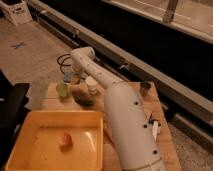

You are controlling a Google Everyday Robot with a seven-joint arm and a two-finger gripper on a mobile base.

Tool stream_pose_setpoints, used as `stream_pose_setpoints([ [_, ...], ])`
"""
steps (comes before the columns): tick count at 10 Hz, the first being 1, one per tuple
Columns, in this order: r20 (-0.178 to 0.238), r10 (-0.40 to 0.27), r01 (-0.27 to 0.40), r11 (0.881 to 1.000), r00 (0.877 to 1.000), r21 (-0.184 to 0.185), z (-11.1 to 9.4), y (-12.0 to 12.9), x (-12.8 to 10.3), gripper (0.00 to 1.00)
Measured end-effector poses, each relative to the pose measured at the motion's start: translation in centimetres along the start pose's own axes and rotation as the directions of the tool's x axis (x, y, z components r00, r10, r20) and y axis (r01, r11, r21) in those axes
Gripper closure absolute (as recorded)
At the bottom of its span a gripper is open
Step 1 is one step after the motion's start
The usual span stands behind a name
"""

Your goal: Place sponge in table surface

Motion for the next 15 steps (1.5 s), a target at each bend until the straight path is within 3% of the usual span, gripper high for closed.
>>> stream_pose_setpoints([
  [2,0.002,-0.028,0.028,0.999,1.0,0.017,-2.2,1.0,0.0,1.0],
  [4,-0.005,-0.025,0.025,0.999,1.0,0.03,-4.1,1.9,1.6,1.0],
  [8,-0.01,-0.025,0.025,1.0,1.0,0.005,-5.8,5.1,2.5,1.0],
  [12,-0.013,-0.07,0.068,0.992,0.997,-0.106,-5.9,9.8,1.4,1.0],
  [15,0.0,-0.075,0.074,0.98,0.997,-0.186,-4.2,12.1,1.3,1.0],
])
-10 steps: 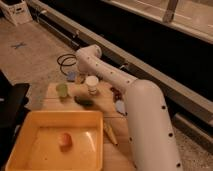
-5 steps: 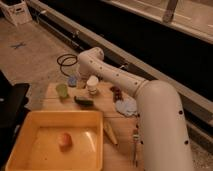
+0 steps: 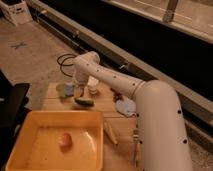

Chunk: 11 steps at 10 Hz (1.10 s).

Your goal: Place sponge in table surface

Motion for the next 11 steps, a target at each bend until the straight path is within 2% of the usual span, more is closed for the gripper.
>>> stream_pose_setpoints([
  [4,0.037,0.05,-0.048,0.997,0.998,-0.057,2.9,0.7,1.6,1.0],
  [6,0.049,0.07,-0.067,0.995,0.996,-0.073,4.0,0.7,2.3,1.0],
  [9,0.059,0.088,-0.083,0.993,0.994,-0.08,5.0,0.0,2.9,1.0],
  [11,0.056,0.101,-0.097,0.993,0.993,-0.069,5.2,-0.8,3.4,1.0],
])
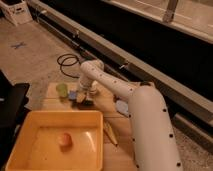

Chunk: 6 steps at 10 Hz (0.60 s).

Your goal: Place sponge in table surface

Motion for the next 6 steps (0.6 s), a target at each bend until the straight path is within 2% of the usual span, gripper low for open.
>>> stream_pose_setpoints([
  [2,0.001,0.012,-0.012,1.0,1.0,0.02,0.0,-1.1,0.1,0.97],
  [6,0.012,0.012,-0.012,1.0,1.0,0.029,0.5,-2.9,-0.3,0.58],
])
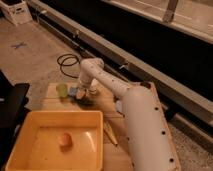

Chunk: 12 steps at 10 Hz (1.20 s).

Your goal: Place sponge in table surface

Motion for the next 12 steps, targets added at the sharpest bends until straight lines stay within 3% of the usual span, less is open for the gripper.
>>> stream_pose_setpoints([
  [2,0.004,-0.002,0.002,1.0,1.0,-0.004,0.4,0.0,-0.2,0.41],
  [3,0.004,-0.003,0.003,1.0,1.0,-0.002,0.5,0.0,-0.1,0.37],
  [12,0.001,-0.038,0.037,0.998,0.999,0.058,-2.1,-0.4,-1.2,0.37],
])
